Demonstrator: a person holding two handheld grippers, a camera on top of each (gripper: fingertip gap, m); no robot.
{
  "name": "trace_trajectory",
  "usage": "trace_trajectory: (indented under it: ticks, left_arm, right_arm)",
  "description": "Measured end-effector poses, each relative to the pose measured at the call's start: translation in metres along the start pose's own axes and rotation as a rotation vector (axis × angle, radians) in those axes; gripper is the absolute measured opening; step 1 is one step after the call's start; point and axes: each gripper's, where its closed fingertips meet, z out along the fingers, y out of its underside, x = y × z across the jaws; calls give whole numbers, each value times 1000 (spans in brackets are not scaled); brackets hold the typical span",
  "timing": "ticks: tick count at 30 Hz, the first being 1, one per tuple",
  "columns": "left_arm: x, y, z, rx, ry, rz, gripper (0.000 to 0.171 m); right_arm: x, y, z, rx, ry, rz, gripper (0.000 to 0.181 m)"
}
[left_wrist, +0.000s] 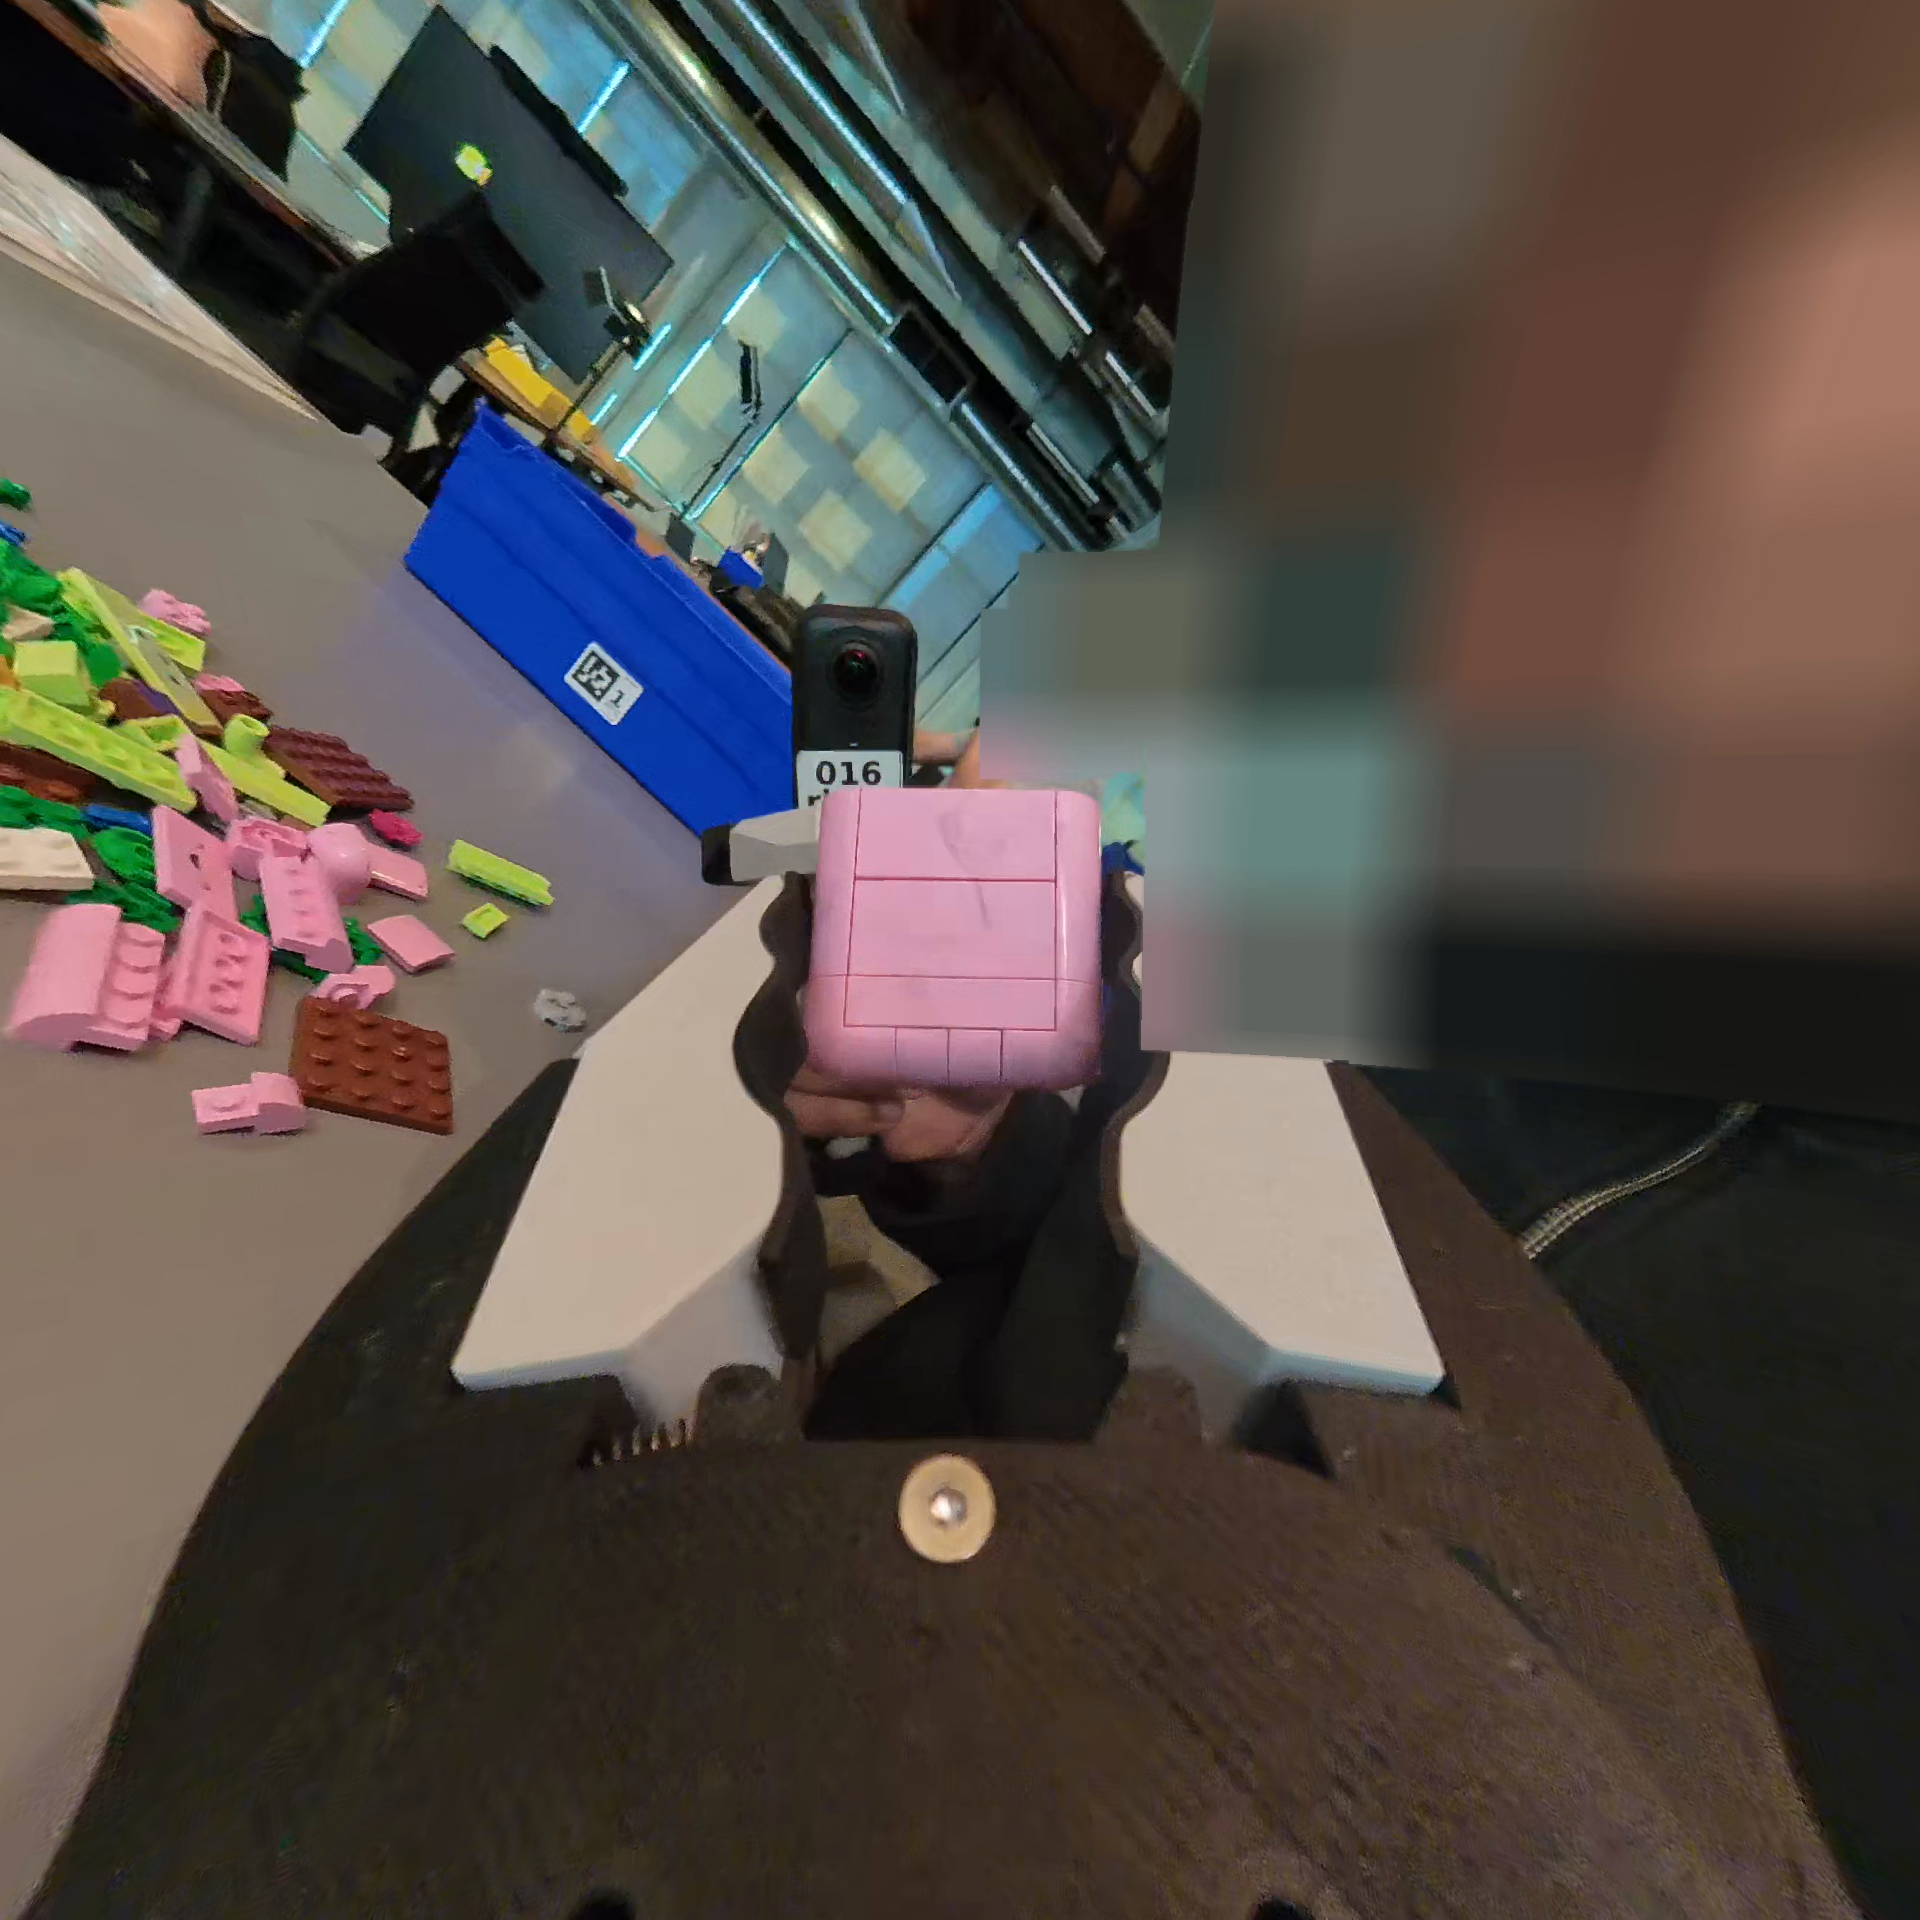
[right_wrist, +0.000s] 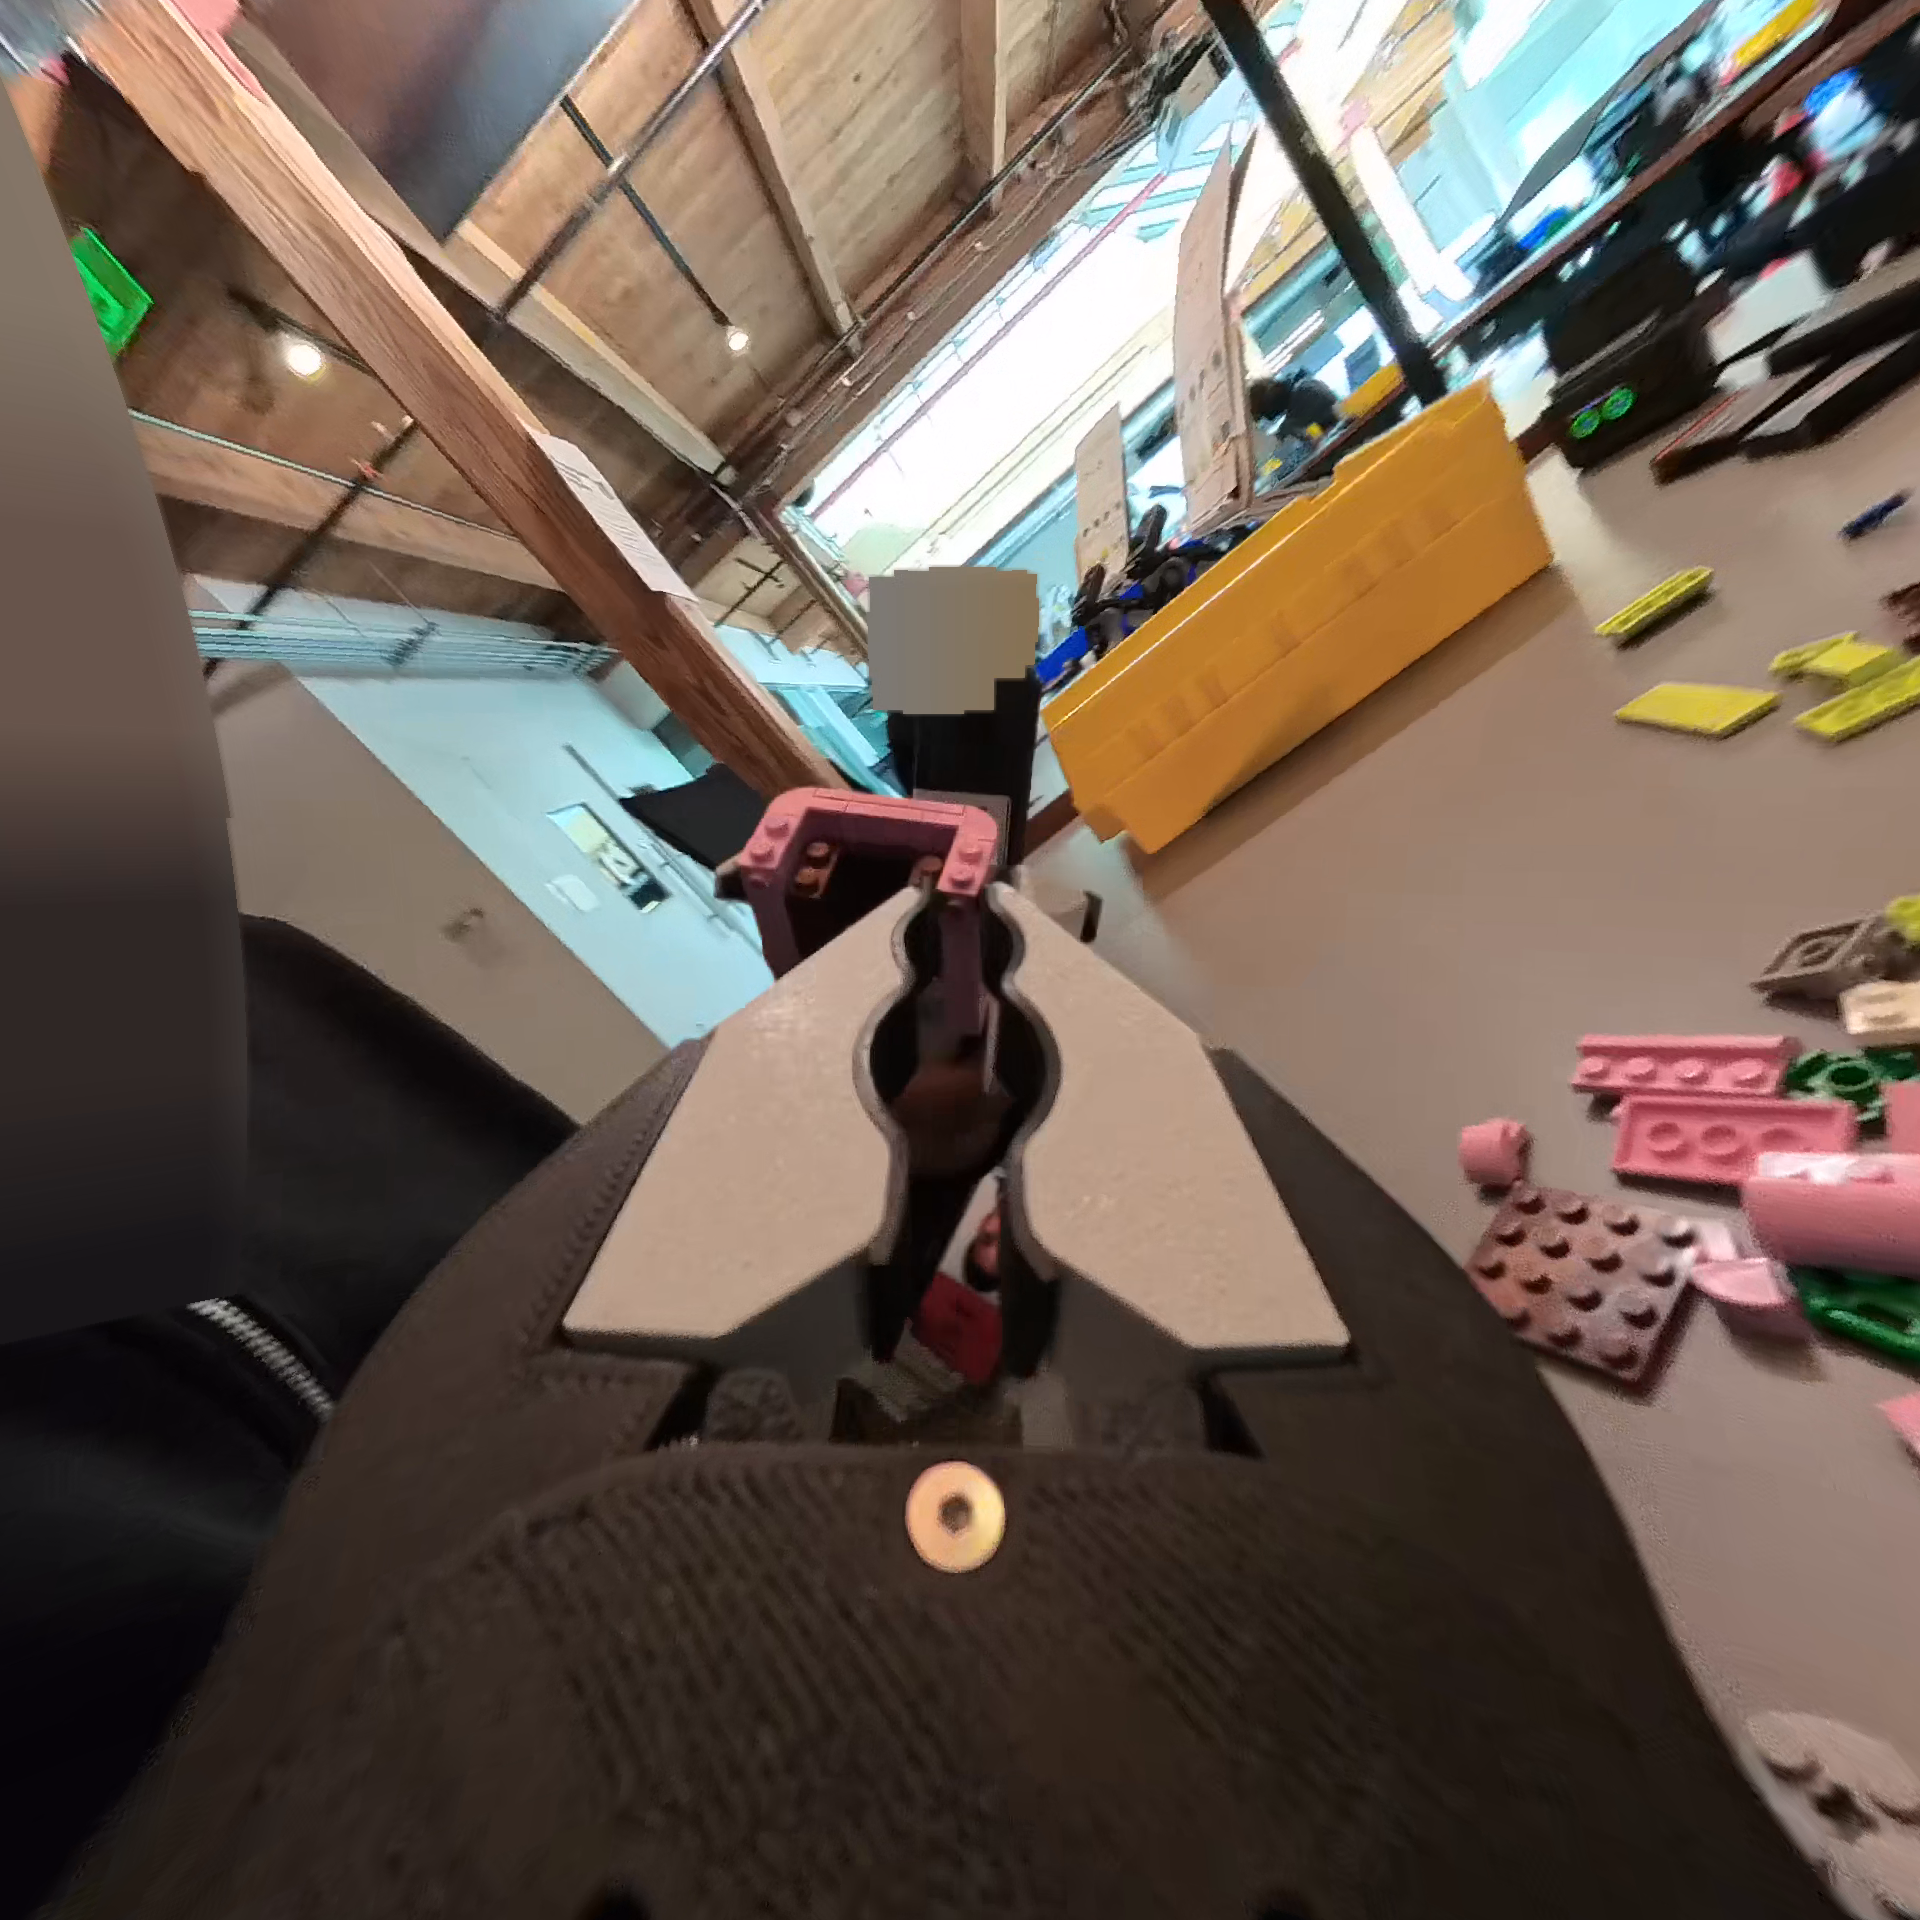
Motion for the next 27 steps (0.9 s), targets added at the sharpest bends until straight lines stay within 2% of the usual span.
trace_trajectory:
  ticks: [4,7,13,22,25,26,27]
  left_arm:
    - [3,11,3,-101,-28,101,54]
    - [1,15,1,-158,-68,157,54]
    - [-5,34,0,-297,-129,320,55]
    - [-5,30,3,-228,-94,272,54]
    - [-6,29,6,-189,-84,219,55]
    - [-10,31,5,-198,-98,211,55]
    - [-18,31,0,-199,-129,207,55]
  right_arm:
    - [-4,-1,0,14,-52,41,4]
    - [-4,4,-1,-29,-57,44,5]
    - [-3,15,-4,-167,11,-136,4]
    - [-2,16,-8,-188,44,-196,4]
    - [-1,10,-9,-142,45,-168,3]
    - [-1,2,-13,-93,43,-153,5]
    - [-1,-18,-25,21,34,-124,3]
